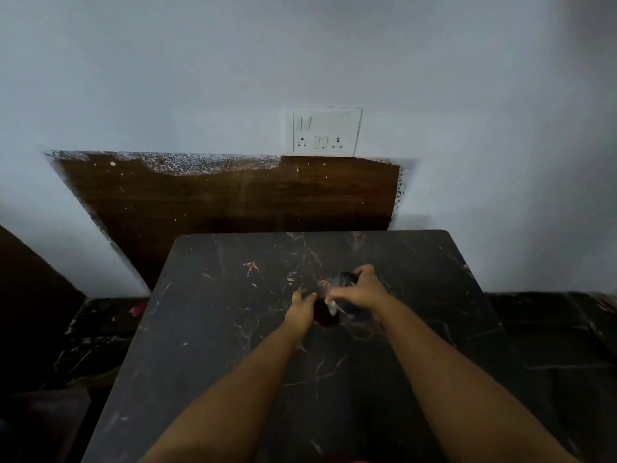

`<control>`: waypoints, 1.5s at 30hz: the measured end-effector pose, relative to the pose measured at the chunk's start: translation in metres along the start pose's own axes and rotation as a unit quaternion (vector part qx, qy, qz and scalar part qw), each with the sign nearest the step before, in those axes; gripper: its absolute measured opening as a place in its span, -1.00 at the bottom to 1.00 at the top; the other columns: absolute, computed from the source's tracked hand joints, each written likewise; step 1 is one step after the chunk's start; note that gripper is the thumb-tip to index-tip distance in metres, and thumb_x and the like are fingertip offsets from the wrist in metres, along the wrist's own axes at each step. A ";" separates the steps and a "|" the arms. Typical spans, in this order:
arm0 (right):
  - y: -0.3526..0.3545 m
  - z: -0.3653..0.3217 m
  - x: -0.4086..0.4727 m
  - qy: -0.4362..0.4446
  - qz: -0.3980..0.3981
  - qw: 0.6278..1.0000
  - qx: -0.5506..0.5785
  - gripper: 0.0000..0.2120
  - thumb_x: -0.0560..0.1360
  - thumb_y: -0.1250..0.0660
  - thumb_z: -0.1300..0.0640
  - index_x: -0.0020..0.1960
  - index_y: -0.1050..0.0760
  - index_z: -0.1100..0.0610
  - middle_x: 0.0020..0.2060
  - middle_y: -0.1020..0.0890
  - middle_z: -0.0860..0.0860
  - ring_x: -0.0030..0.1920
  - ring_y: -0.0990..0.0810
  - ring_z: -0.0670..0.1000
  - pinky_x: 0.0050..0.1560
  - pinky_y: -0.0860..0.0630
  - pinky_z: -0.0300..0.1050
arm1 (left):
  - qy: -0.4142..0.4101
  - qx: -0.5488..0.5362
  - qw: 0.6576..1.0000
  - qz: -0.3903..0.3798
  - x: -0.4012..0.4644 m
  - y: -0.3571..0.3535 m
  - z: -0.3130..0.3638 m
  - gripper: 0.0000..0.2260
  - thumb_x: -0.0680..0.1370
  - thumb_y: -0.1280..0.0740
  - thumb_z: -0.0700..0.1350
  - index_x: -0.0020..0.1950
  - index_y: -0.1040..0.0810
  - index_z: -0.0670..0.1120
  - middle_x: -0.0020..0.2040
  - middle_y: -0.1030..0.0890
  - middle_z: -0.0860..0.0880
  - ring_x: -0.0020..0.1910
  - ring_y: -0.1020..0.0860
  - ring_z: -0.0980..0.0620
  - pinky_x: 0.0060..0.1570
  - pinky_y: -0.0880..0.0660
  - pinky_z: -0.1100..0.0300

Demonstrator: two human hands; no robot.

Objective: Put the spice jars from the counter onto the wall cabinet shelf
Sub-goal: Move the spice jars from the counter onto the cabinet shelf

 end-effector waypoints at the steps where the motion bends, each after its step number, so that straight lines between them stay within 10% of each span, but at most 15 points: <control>1: 0.004 -0.010 -0.003 0.010 0.000 1.000 0.021 -0.25 0.29 -0.57 0.00 0.31 -0.21 0.03 0.14 -0.35 0.04 0.11 -0.45 0.08 -0.01 -0.51 -0.06 | 0.042 -0.102 0.993 -0.033 -0.005 -0.003 -0.002 -0.69 0.63 -0.17 0.01 0.31 -0.41 -0.10 0.18 -0.53 -0.20 0.11 -0.52 -0.14 0.02 -0.54 -0.03; 5: 0.007 -0.035 -0.009 0.053 0.014 0.995 0.081 -0.51 0.30 -0.53 -0.07 0.13 -0.47 0.06 0.05 -0.53 0.02 0.01 -0.54 0.03 -0.11 -0.51 -0.10 | 0.088 -0.261 0.947 -0.168 -0.021 -0.012 0.016 -0.64 0.57 -0.20 0.02 0.24 -0.52 -0.18 0.14 -0.59 -0.23 0.08 -0.58 -0.18 -0.10 -0.61 -0.02; 14: 0.004 -0.025 -0.032 0.022 0.135 0.915 0.379 -0.40 0.34 -0.49 -0.14 0.26 -0.40 0.09 0.09 -0.58 0.14 0.04 -0.62 0.17 0.05 -0.59 0.11 | 0.008 -0.163 0.951 -0.262 -0.045 -0.012 0.054 -0.40 0.33 -0.52 0.14 0.29 -0.54 -0.10 0.19 -0.64 -0.15 0.21 -0.57 -0.10 0.12 -0.48 0.06; 19: 0.011 -0.034 -0.052 0.025 0.206 0.921 0.330 -0.56 0.52 -0.27 -0.20 0.25 -0.32 0.05 0.06 -0.55 0.12 -0.03 -0.62 0.12 0.00 -0.60 0.07 | 0.005 -0.221 0.925 -0.307 -0.067 -0.019 0.079 -0.64 0.55 -0.27 0.01 0.28 -0.52 -0.14 0.21 -0.60 -0.24 0.22 -0.55 -0.20 0.32 -0.41 -0.14; 24: 0.045 -0.043 -0.078 0.046 0.301 0.926 0.223 -0.56 0.60 -0.06 -0.21 0.30 -0.42 0.04 0.18 -0.51 0.10 0.09 -0.56 0.10 0.18 -0.51 0.13 | -0.038 -0.232 0.948 -0.217 -0.061 -0.002 0.094 -0.69 0.62 -0.24 -0.02 0.28 -0.53 -0.15 0.04 -0.68 -0.15 0.04 -0.63 -0.08 -0.02 -0.56 0.05; 29: 0.057 -0.042 -0.090 0.059 0.306 0.909 0.277 -0.61 0.61 -0.08 -0.17 0.32 -0.35 0.03 0.20 -0.54 0.12 0.15 -0.55 0.13 0.21 -0.51 0.19 | -0.044 -0.250 0.928 -0.273 -0.074 -0.021 0.122 -0.57 0.54 -0.32 0.16 0.26 -0.53 -0.11 0.13 -0.66 -0.17 0.09 -0.63 -0.10 -0.03 -0.57 0.05; 33: 0.056 -0.065 -0.101 0.131 0.242 0.919 0.283 -0.34 0.47 -0.22 -0.32 0.47 -0.24 -0.06 0.40 -0.36 0.13 0.32 -0.44 0.15 0.29 -0.43 0.13 | -0.099 -0.196 0.931 -0.292 -0.084 -0.044 0.146 -0.55 0.58 -0.21 0.19 0.31 -0.50 -0.09 0.20 -0.62 -0.16 0.22 -0.57 -0.10 0.31 -0.44 -0.01; 38: 0.109 -0.078 -0.114 0.149 0.332 0.918 0.156 0.06 0.26 -0.61 0.00 0.55 -0.01 0.01 0.43 -0.31 0.10 0.38 -0.39 0.14 0.29 -0.43 0.04 | -0.165 -0.123 0.943 -0.263 -0.099 -0.067 0.188 -0.49 0.63 -0.04 0.23 0.36 -0.49 -0.07 0.22 -0.61 -0.12 0.22 -0.55 -0.06 0.36 -0.39 -0.07; 45: 0.216 -0.139 -0.135 0.258 0.402 0.872 0.107 -0.19 0.28 -0.57 -0.11 0.42 -0.28 0.00 0.28 -0.44 -0.02 0.26 -0.48 0.05 0.20 -0.50 -0.12 | -0.316 -0.106 0.922 -0.197 -0.128 -0.098 0.296 -0.75 0.66 -0.14 0.01 0.27 -0.40 -0.07 0.13 -0.60 -0.08 0.12 -0.58 0.01 0.17 -0.51 0.11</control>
Point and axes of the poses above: each hand's wrist, its own x-axis towards the middle knuckle, its own y-axis out of the back of the hand, z = x × y, the point moved 10 cm from there along x, towards the middle knuckle
